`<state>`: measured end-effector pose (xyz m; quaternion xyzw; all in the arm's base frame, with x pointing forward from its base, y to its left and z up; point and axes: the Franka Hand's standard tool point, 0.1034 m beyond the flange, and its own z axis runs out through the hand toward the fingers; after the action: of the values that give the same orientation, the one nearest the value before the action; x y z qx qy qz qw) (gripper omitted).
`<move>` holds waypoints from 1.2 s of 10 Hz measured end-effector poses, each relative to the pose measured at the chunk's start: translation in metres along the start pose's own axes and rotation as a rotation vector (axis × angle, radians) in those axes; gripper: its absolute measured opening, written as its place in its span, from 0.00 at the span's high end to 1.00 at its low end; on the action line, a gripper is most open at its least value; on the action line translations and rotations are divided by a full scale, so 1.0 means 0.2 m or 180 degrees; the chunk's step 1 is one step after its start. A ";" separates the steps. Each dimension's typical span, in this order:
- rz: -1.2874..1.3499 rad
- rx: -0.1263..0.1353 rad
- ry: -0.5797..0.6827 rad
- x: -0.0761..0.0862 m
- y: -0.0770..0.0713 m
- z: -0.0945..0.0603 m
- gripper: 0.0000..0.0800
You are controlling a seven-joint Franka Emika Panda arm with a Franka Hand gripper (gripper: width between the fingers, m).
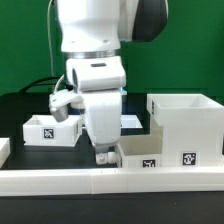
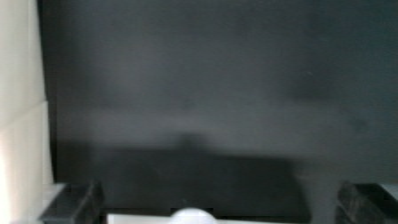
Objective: Assemble drawer
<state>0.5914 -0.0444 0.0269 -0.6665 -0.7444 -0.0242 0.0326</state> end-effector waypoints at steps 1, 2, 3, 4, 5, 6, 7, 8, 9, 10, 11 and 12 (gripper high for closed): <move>0.0031 0.0019 0.0067 0.03 0.02 0.01 0.19; 0.0099 0.0022 0.0073 0.08 0.03 0.02 0.19; 0.0125 0.0028 0.0088 0.13 0.03 0.03 0.19; 0.0163 0.0028 0.0096 0.15 0.03 0.03 0.19; 0.0223 0.0031 0.0101 0.18 0.04 0.03 0.19; 0.0270 0.0034 0.0109 0.22 0.04 0.04 0.19; 0.0287 0.0033 0.0119 0.25 0.05 0.03 0.19; 0.0322 0.0038 0.0129 0.29 0.05 0.04 0.19; 0.0325 0.0044 0.0143 0.33 0.05 0.04 0.19; 0.0315 0.0045 0.0151 0.34 0.06 0.04 0.19; 0.0321 0.0052 0.0159 0.35 0.06 0.04 0.19; 0.0332 0.0068 0.0169 0.39 0.06 0.04 0.19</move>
Offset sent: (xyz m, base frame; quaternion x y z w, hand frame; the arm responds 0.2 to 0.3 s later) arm -0.0041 0.0348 0.0008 -0.0005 0.0093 0.0283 0.9996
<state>0.5952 0.0343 0.0256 -0.7031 -0.7077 -0.0322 0.0606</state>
